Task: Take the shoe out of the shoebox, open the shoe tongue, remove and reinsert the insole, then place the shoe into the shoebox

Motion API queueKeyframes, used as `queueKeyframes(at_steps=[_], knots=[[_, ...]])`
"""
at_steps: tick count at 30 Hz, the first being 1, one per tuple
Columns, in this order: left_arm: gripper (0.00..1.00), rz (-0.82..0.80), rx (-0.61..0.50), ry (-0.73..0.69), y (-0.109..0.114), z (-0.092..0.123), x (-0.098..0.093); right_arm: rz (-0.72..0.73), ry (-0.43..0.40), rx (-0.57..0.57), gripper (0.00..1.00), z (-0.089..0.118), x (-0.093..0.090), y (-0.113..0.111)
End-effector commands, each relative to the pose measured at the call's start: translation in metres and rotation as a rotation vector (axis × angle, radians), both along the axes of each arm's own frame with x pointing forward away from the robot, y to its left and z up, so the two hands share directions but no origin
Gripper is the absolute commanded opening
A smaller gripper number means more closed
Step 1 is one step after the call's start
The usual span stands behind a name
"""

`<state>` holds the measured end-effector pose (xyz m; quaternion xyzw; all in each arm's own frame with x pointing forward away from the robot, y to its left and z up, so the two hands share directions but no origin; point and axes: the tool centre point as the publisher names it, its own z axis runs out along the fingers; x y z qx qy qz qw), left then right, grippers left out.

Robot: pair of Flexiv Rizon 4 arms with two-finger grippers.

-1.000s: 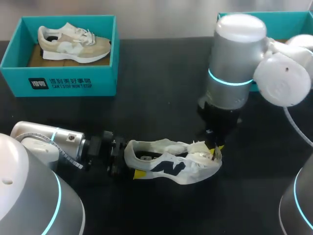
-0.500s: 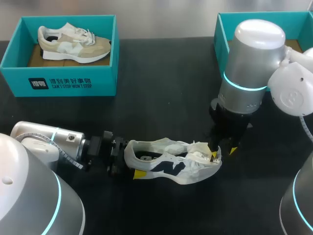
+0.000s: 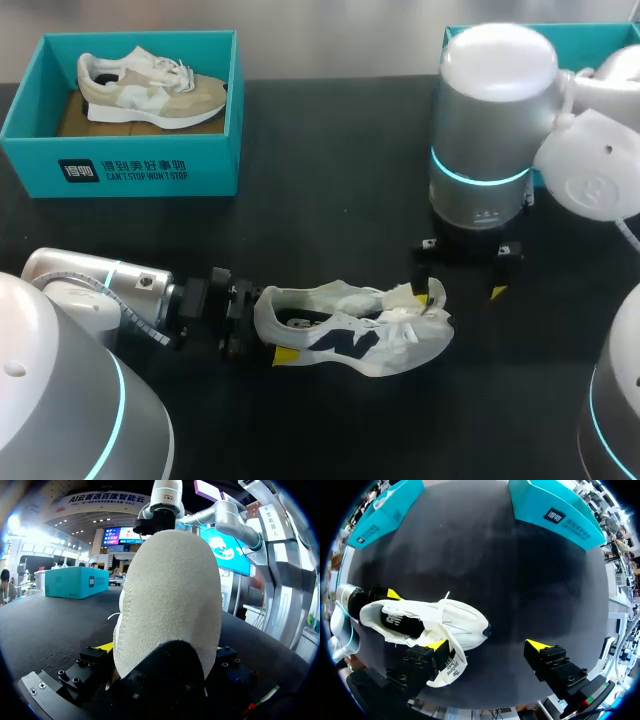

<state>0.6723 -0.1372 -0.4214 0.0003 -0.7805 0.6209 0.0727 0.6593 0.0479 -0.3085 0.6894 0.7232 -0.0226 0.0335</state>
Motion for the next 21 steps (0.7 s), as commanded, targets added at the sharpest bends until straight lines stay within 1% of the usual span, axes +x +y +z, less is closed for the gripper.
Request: queueKeyframes(at_steps=[1,6,10,14,21], knots=[[0.0,-0.004,0.002,0.001,-0.002,-0.002,0.001,0.003,-0.036,-0.046,1.0,0.027,-0.007,0.007],[0.0,-0.004,0.002,0.001,-0.002,-0.002,0.001,-0.011,-0.064,-0.089,1.0,0.048,-0.009,0.017],[0.0,-0.004,0.002,0.001,-0.002,-0.002,0.001,-0.023,-0.079,-0.134,1.0,0.06,-0.01,0.026],[0.0,-0.004,0.002,0.001,-0.002,-0.002,0.001,-0.021,-0.089,-0.146,1.0,0.069,-0.011,0.034],[0.0,-0.004,0.002,0.001,-0.002,-0.002,0.001,0.017,-0.118,-0.153,1.0,0.092,-0.016,0.053]])
